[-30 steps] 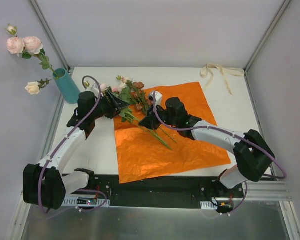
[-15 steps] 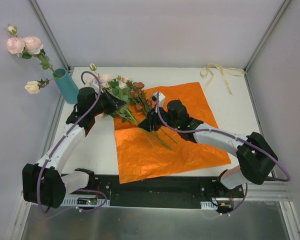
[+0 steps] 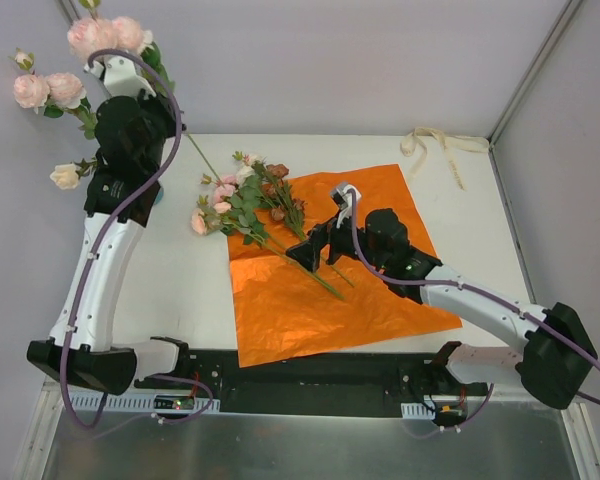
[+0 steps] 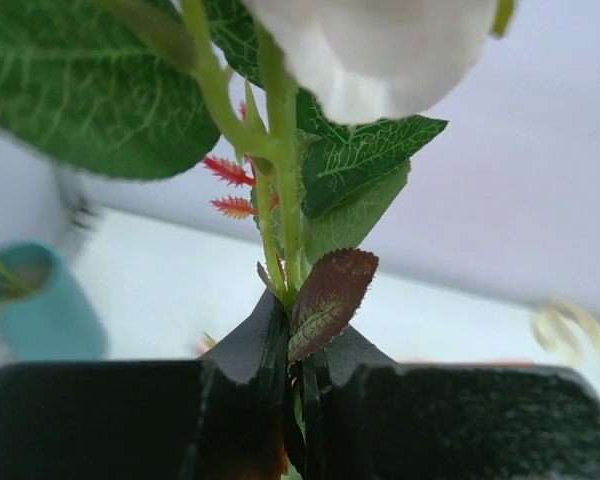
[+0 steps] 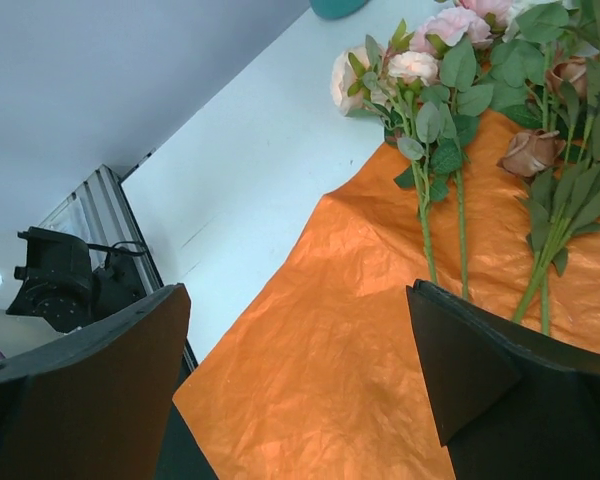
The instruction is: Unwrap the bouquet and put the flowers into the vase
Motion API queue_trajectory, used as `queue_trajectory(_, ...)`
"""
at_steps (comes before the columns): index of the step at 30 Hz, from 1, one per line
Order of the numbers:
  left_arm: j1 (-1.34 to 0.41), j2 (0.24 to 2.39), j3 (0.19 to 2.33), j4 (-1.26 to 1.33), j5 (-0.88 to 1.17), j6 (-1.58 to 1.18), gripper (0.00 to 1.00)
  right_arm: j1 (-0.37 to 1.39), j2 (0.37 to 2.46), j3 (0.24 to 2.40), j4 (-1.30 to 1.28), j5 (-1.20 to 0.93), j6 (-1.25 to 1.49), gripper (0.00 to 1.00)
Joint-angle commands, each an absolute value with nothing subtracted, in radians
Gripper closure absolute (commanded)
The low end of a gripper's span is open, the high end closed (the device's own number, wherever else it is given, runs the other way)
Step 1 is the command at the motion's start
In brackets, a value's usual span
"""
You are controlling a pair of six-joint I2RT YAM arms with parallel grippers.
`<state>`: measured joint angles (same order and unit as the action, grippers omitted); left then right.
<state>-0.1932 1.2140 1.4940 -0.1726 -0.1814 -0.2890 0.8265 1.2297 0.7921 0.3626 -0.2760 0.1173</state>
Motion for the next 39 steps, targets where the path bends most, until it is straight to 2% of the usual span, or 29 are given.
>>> queue_trajectory(1, -0.115, 1.305, 1.675, -0.135, -0.445, -0.041, 1.0, 0.83, 1.155, 0.793, 0.287, -0.213, 0.045, 0.01)
queue_trajectory(4, -0.022, 1.356, 1.776, -0.12, -0.387, -0.054, 1.0, 0.83, 1.132, 0.799, 0.242, -0.167, 0.009, 0.01)
queue_trajectory(9, 0.054, 1.445, 1.925, -0.091, -0.456, -0.025, 1.0, 0.83, 1.108, 0.792, 0.224, -0.141, -0.041, 0.0)
queue_trajectory(12, 0.067, 1.486, 1.945, -0.052, -0.457, 0.024, 1.0, 0.828, 1.092, 0.79, 0.207, -0.133, -0.057, 0.01)
queue_trajectory(22, 0.12, 1.545, 1.735, 0.346, -0.396, 0.218, 1.0, 0.827, 1.043, 0.778, 0.166, -0.144, -0.075, 0.01)
queue_trajectory(32, 0.146, 1.595, 1.615, 0.385, -0.409, 0.157, 1.0, 0.828, 1.038, 0.741, 0.169, -0.075, -0.058, 0.0)
queue_trajectory(39, 0.147, 1.609, 1.608, 0.214, -0.474, 0.069, 0.89, 0.828, 1.068, 0.744, 0.182, -0.029, -0.022, 0.0)
